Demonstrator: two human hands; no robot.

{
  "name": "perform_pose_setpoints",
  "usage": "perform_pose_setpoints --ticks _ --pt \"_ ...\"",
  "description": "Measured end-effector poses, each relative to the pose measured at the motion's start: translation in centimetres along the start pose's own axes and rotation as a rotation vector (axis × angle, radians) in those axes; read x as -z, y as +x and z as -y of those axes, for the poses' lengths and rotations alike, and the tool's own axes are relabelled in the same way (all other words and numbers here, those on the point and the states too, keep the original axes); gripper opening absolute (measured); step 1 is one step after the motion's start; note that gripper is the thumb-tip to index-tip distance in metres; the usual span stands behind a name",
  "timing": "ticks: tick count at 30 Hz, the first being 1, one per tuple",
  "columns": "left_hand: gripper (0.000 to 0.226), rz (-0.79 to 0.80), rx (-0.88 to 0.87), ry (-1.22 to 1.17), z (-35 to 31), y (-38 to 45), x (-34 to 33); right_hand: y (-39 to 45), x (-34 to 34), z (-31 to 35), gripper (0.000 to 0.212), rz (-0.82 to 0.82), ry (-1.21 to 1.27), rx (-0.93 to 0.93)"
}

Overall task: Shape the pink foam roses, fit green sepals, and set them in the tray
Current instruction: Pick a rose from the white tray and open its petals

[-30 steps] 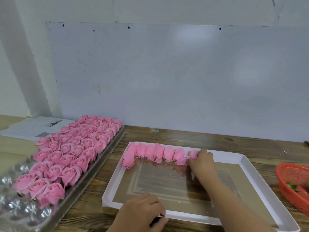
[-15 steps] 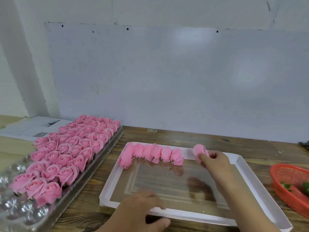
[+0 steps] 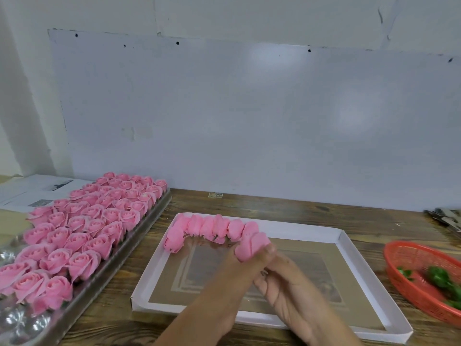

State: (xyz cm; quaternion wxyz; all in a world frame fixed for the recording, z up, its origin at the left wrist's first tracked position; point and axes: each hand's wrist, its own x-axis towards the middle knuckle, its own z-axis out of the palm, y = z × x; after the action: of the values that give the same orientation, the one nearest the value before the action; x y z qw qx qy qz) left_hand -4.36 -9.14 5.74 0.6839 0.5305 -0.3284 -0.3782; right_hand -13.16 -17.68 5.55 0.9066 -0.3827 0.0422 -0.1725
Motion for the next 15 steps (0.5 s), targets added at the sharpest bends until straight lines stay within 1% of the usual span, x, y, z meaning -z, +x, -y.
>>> perform_pose_setpoints --ticks 2,4,6,9,11,15 --pt "0.064 -0.034 -0.034 -0.008 0.2 0.2 0.1 -0.2 -0.3 -0.2 0.045 0.023 0.005 -0.026" --pt "0.06 -0.048 -0.052 -0.017 0.5 0.1 0.4 -0.2 -0.4 -0.5 0.041 -0.006 -0.001 -0.081" --pt "0.052 -0.044 -0.071 -0.008 0.5 -0.1 0.7 -0.3 -0.2 -0.9 0.044 -0.03 0.043 -0.138" --pt "0.055 -0.04 -0.108 0.002 0.5 -0.3 1.1 -0.5 0.0 -0.9 0.058 -0.058 0.141 -0.202" --pt "0.054 -0.041 -0.147 0.023 0.6 -0.3 1.3 -0.7 0.0 -0.7 0.056 -0.047 0.151 -0.236" --pt "0.034 -0.055 -0.263 0.086 0.5 -0.4 1.0 -0.9 -0.1 -0.5 0.052 -0.01 0.08 -0.29"
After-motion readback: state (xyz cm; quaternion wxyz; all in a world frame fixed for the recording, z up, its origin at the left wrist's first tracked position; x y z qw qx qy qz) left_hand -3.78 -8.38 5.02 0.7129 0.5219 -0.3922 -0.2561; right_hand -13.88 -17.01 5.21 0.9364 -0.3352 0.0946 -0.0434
